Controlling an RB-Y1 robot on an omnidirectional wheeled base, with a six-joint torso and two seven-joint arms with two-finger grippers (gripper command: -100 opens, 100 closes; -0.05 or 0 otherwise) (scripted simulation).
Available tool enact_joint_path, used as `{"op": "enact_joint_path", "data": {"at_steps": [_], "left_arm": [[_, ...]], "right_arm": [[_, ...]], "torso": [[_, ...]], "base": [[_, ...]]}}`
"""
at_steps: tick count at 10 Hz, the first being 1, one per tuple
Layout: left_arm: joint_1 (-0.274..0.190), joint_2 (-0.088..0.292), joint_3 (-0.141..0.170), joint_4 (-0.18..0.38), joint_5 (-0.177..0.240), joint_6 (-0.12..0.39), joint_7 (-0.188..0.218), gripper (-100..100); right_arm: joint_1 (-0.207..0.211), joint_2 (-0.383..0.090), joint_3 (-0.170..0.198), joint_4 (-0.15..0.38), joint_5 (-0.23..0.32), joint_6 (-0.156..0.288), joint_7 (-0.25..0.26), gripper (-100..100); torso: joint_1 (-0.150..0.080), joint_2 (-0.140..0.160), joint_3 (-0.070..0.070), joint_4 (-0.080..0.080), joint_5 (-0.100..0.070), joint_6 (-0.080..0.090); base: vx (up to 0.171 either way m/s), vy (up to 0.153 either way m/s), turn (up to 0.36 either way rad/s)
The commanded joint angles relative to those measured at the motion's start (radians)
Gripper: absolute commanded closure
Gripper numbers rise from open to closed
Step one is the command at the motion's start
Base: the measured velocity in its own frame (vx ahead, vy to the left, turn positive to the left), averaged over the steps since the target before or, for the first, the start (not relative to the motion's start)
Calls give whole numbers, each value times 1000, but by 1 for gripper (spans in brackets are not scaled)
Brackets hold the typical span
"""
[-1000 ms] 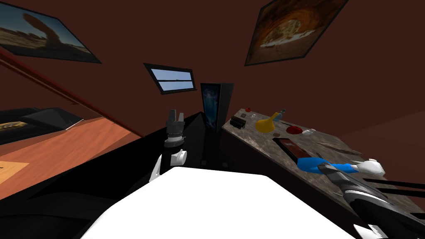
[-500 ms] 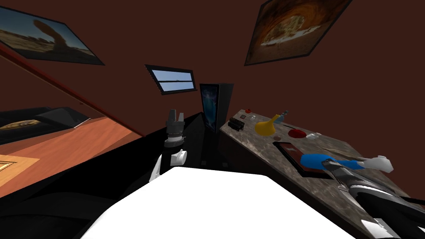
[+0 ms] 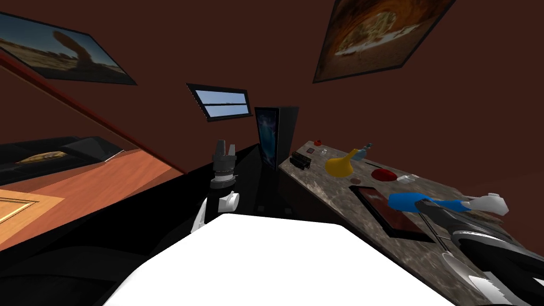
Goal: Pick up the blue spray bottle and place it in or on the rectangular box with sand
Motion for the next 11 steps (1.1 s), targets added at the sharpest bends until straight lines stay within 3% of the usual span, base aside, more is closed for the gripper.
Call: {"op": "enact_joint_path", "data": {"at_steps": [1,5,6,7,8,11], "left_arm": [[0,0,0,0,0,0,0,0],[0,0,0,0,0,0,0,0],[0,0,0,0,0,0,0,0],[0,0,0,0,0,0,0,0],[0,0,0,0,0,0,0,0],[0,0,0,0,0,0,0,0]], "right_arm": [[0,0,0,0,0,0,0,-100],[0,0,0,0,0,0,0,-100],[0,0,0,0,0,0,0,0],[29,1,-23,9,10,-50,-25,-100],[58,2,-46,19,19,-73,-50,-100],[87,3,-68,28,29,-150,-76,-100]], "torso": [[0,0,0,0,0,0],[4,3,2,1,1,0],[4,3,2,1,1,0],[4,3,2,1,1,0],[5,0,0,0,1,1],[8,0,0,0,2,1]], "base": [[6,-9,2],[0,0,0],[0,0,0],[68,16,-133],[129,43,-221],[37,47,-136]]}}
